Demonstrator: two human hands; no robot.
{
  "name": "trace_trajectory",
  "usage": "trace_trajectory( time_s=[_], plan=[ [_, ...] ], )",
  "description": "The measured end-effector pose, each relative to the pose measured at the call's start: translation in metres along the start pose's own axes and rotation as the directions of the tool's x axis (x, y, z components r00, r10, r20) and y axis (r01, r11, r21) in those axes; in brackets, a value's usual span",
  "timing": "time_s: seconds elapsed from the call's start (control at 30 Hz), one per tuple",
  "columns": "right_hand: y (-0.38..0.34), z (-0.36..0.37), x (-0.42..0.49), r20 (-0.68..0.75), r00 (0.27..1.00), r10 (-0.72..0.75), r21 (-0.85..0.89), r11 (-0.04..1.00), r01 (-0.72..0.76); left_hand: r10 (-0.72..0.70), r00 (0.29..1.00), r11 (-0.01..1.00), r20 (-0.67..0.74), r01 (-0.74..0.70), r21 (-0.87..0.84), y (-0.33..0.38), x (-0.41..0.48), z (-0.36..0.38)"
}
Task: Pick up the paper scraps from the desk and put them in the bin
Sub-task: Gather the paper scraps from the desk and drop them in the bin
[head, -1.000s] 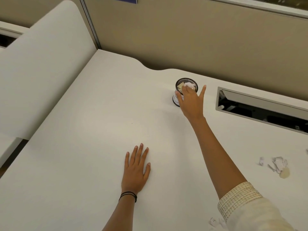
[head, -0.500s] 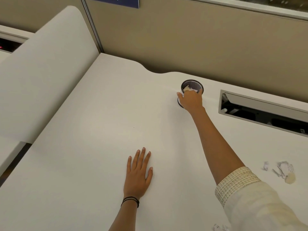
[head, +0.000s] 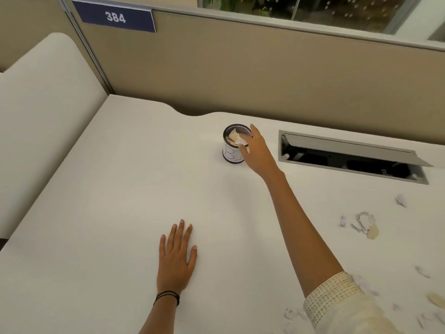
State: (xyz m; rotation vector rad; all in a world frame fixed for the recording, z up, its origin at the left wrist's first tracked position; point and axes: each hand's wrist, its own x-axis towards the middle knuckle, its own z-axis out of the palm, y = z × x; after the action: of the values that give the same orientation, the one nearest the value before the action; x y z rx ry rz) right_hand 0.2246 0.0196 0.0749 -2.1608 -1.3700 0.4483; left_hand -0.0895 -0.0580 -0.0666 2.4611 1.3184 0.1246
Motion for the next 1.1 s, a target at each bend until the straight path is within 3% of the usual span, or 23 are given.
trace_trajectory(
  time_s=[0.1,0.27,0.53,0.9,1.1],
  plan=[
    [0.042,-0.010,-0.042,-0.089,0.995,0.038,0.039,0.999,-0.035,-0.007,1.000,1.000,0.004,0.007,-0.010,0.000,0.000,0.001],
    [0.129,-0.028,-0.113,-0.149,0.962,0.229,0.041,0.973,-0.226,-0.014,1.000,1.000,0.017,0.014,-0.008,0.000,0.001,0.001],
    [0.230,-0.076,-0.185,-0.229,0.821,0.523,0.013,0.845,-0.535,-0.010,1.000,1.000,0.017,0.010,-0.010,0.001,0.000,-0.003],
    [0.331,-0.143,-0.180,-0.308,0.692,0.654,-0.055,0.713,-0.699,-0.053,0.998,0.998,0.038,0.052,0.026,0.011,-0.001,-0.005],
    [0.359,-0.152,-0.175,-0.176,0.716,0.676,-0.091,0.713,-0.695,-0.088,0.996,0.996,0.015,0.088,0.036,0.033,0.006,0.000]
  ],
)
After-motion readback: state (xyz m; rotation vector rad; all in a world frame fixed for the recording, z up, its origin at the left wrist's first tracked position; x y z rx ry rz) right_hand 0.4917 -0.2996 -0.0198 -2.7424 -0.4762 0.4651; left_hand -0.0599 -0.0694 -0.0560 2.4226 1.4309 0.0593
